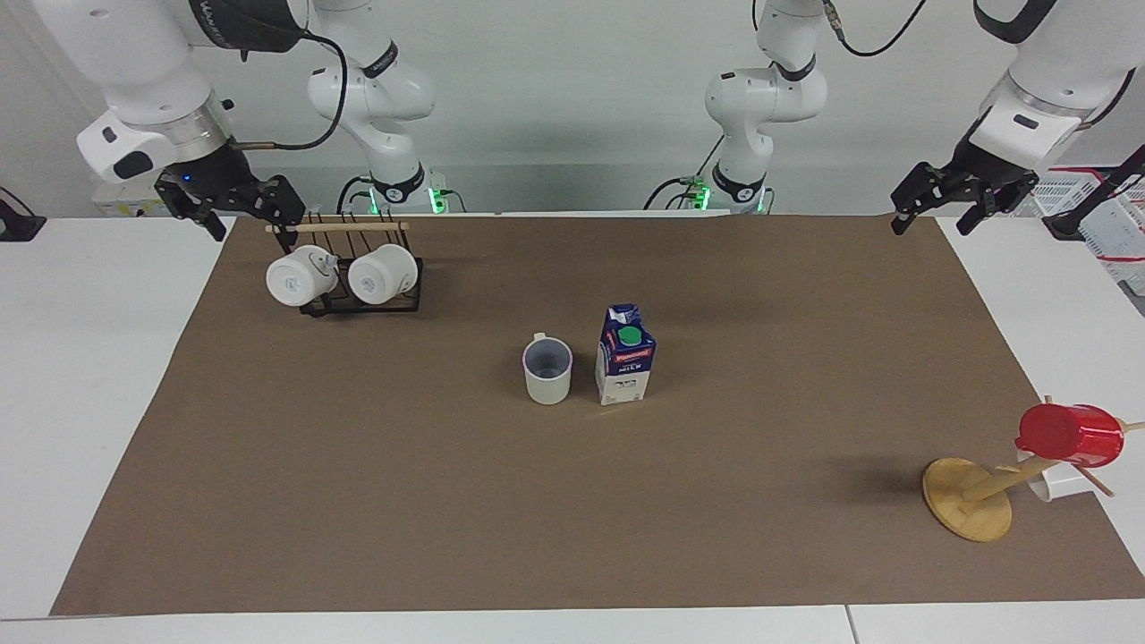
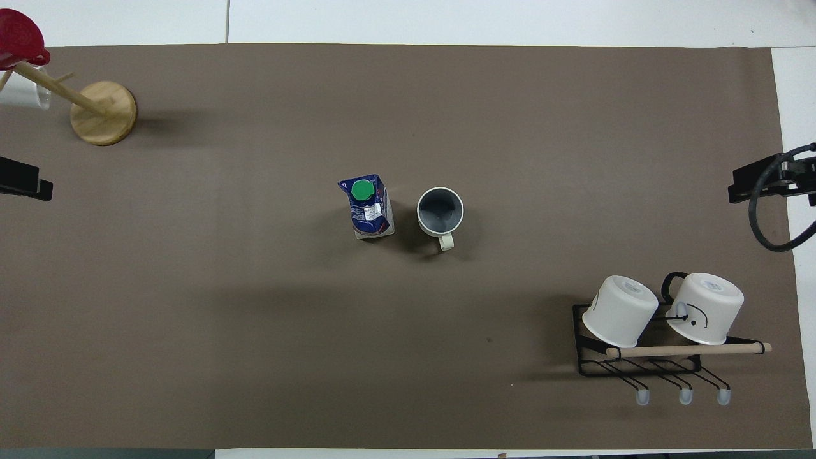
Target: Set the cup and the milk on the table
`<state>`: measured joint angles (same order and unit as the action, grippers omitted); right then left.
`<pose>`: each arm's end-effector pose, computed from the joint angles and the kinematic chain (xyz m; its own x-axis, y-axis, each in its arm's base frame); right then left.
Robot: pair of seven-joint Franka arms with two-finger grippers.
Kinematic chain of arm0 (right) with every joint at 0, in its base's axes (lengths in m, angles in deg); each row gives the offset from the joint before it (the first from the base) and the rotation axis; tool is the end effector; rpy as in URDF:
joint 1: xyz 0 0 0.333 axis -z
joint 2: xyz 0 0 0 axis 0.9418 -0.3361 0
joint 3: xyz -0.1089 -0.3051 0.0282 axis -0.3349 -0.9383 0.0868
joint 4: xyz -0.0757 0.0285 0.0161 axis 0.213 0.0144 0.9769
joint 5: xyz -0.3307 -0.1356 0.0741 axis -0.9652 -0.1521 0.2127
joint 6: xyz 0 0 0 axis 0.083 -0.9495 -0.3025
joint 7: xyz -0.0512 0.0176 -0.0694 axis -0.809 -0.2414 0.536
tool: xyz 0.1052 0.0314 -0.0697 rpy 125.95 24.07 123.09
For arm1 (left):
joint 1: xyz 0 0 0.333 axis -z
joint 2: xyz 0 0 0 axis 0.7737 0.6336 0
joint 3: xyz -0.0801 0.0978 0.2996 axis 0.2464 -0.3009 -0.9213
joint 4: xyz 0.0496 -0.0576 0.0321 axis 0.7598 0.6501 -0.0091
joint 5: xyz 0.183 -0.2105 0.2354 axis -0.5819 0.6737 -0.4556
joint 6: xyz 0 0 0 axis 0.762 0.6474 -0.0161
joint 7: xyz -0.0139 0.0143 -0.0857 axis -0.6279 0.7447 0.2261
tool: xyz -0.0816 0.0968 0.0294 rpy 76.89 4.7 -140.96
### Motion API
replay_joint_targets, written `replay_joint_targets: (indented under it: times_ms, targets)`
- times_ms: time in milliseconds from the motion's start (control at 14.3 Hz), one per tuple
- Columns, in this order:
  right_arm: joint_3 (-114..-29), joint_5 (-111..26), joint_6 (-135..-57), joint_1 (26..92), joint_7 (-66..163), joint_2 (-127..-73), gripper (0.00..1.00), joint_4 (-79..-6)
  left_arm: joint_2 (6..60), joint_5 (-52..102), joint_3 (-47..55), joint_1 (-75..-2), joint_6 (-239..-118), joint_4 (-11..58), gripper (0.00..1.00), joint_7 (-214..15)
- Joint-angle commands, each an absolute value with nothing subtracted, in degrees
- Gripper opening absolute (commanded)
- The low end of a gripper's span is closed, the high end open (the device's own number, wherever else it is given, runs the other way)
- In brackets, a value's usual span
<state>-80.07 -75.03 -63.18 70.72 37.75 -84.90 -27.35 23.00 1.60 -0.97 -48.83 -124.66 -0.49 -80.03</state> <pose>0.5136 -0.0202 0.6162 0.9952 -0.0745 -0.0639 -0.0722 -0.9967 0.0370 0.5169 -0.0008 0.6375 0.9976 -0.0685 -0.0133 -0.0680 -0.9970 0.0365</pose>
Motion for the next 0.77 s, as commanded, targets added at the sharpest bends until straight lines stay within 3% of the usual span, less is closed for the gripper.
replay_joint_targets:
  times_ms: [0,698]
  targets:
    - [-80.1,-74.7,-63.3,71.1,38.8,-84.8,1.0,-27.5,22.7,0.8,-0.4,-49.5,-123.8,-0.4,1.0,-79.0]
    - [-80.1,-74.7,-63.3,71.1,38.8,-84.8,1.0,-27.5,22.5,0.8,-0.4,-48.8,-123.9,0.0,1.0,-79.0]
